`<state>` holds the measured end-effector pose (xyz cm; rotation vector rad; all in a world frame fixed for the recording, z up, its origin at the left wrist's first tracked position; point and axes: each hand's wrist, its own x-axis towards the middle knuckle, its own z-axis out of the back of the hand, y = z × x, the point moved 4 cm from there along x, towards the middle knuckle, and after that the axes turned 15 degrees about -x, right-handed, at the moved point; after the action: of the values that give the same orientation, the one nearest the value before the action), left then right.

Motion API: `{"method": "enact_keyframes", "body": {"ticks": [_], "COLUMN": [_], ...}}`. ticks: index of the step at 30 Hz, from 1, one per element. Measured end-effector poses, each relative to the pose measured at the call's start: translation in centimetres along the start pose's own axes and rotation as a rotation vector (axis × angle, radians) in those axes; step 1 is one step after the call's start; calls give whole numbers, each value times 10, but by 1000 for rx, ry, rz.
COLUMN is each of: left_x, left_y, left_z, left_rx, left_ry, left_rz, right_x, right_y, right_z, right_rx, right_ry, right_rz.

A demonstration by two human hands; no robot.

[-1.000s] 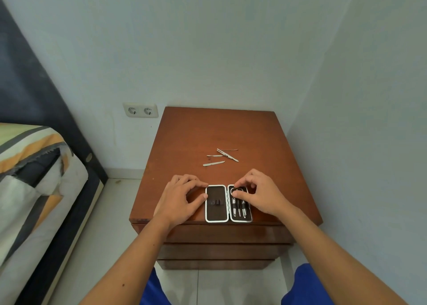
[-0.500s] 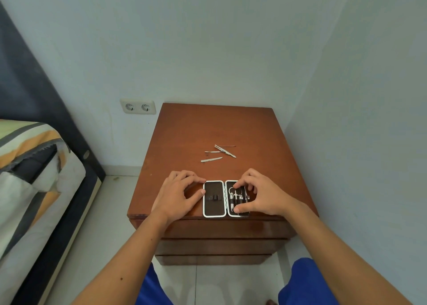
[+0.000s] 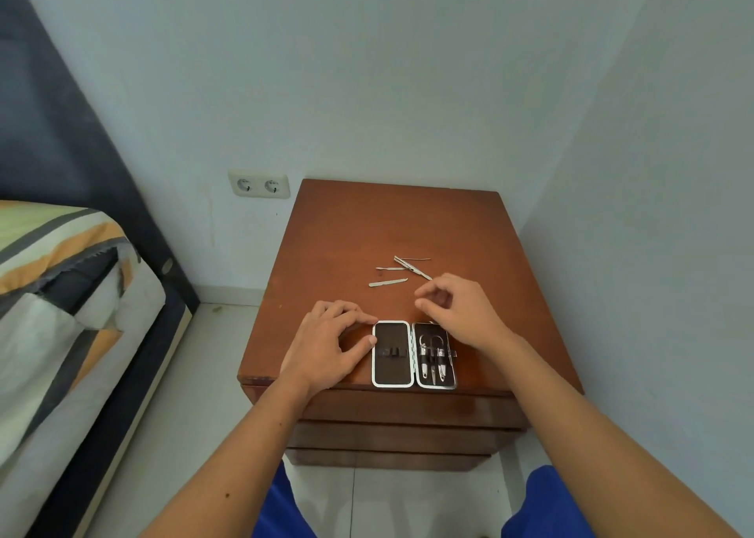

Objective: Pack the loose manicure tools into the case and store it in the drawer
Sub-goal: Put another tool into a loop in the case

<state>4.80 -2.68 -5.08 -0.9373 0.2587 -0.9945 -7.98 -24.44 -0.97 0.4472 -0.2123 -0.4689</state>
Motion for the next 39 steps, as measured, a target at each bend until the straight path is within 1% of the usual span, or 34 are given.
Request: {"method": "enact_keyframes", "body": {"ticks": [4, 8, 10, 13, 17, 23, 26, 29, 31, 35, 39], "left_x": [0, 0, 0, 0, 1, 2, 2, 1, 1, 1, 1], "left_y": [1, 2, 2, 1, 0, -1, -1, -1, -1, -2, -2], "left_z": [0, 0, 0, 0, 0, -1, -1, -1, -1, -1, 0], "left_rx": [-4, -3, -5, 2, 4, -4, -5, -9, -3, 0, 0], "left_ry": [-5, -5, -5, 0, -1, -12, -14, -12, -10, -9, -9], "left_rz": [0, 0, 1, -3, -9, -25, -29, -27, -31, -34, -31], "right_x": [38, 69, 80, 87, 82, 67, 57, 45, 37, 19, 9], "right_y": [7, 9, 12, 13, 10, 1, -3, 2, 11, 27, 27], "right_z": [-8, -12, -13, -19, -18, 2, 10, 10, 7, -3, -17], "right_rx": [-1, -76, -131, -220, -222, -16, 190, 461, 563, 610, 542], "right_ry": [-93, -161, -150, -77, -85, -175, -188, -99, -9, 143, 179], "right_rz": [-109, -158, -169, -200, -241, -260, -282, -244, -184, -112, -100]}}
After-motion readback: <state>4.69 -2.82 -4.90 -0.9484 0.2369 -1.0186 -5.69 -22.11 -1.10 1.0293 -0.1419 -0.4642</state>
